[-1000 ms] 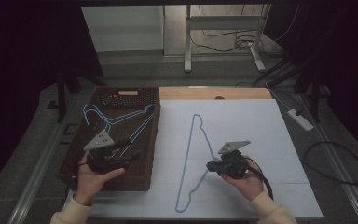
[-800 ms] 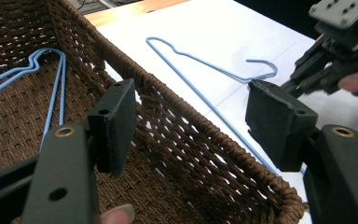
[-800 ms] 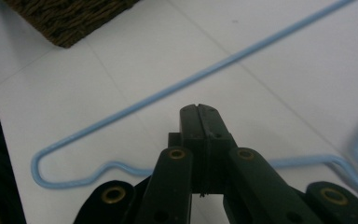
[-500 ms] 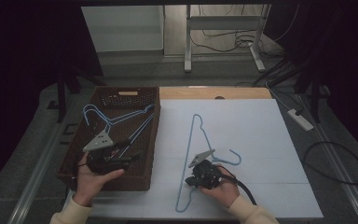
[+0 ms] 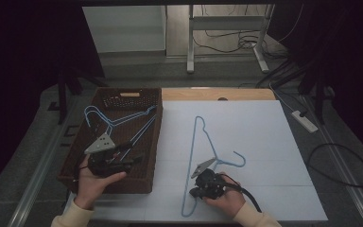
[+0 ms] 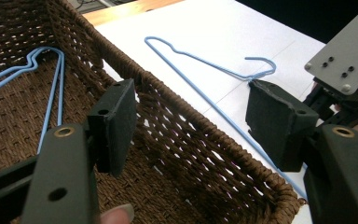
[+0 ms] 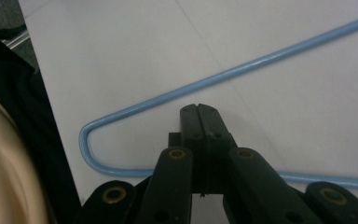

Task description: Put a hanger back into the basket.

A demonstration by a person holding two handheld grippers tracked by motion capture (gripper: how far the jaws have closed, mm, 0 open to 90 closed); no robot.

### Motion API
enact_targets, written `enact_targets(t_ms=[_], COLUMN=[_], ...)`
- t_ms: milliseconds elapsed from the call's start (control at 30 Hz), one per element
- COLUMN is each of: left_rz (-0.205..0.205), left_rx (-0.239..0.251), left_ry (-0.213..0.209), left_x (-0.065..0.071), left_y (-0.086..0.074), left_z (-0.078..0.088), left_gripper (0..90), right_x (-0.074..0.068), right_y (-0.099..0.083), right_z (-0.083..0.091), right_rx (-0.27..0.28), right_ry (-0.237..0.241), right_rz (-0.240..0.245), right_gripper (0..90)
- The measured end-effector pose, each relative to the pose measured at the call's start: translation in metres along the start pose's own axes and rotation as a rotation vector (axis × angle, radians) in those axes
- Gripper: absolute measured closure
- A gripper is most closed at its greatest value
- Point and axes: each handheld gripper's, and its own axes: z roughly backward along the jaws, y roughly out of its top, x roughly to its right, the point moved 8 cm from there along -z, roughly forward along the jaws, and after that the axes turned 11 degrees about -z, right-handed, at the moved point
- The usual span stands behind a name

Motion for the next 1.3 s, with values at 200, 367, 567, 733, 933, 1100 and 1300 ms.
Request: enact_targets(t_ms=[200,367,567,733,933,1100,1300], left_rz=[0.003,0.003,0.004,0.005,0.004,0.004,0.005], left_rx=[-0.001,-0.004,-0.005,-0.003,-0.005,-0.004,0.0], left_ry=[0.002,0.003,0.004,0.005,0.005,0.005,0.007], left_x=[-0.001,-0.001,-0.002,-0.002,-0.001,-0.001,-0.002], left_y=[-0.001,0.0,-0.001,0.0,0.0,0.001,0.001], left_z=[0.0,-0.001,-0.002,-0.001,-0.002,-0.002,-0.001], left_gripper=[34.9,34.9,34.9,34.9,34.9,34.9,35.0], right_x=[0.013,0.025,0.047,0.072,0.109,0.129,0.158], right_y=[-0.021,-0.04,-0.06,-0.073,-0.088,-0.093,-0.095], right_z=[0.017,0.033,0.053,0.07,0.091,0.101,0.114], right_rx=[-0.023,-0.043,-0.062,-0.063,-0.047,-0.032,-0.017], right_ry=[-0.03,-0.068,-0.131,-0.187,-0.246,-0.264,-0.33], right_rz=[-0.018,-0.031,-0.068,-0.124,-0.197,-0.239,-0.293], right_gripper=[90.0,90.0,90.0,90.0,90.0,90.0,90.0])
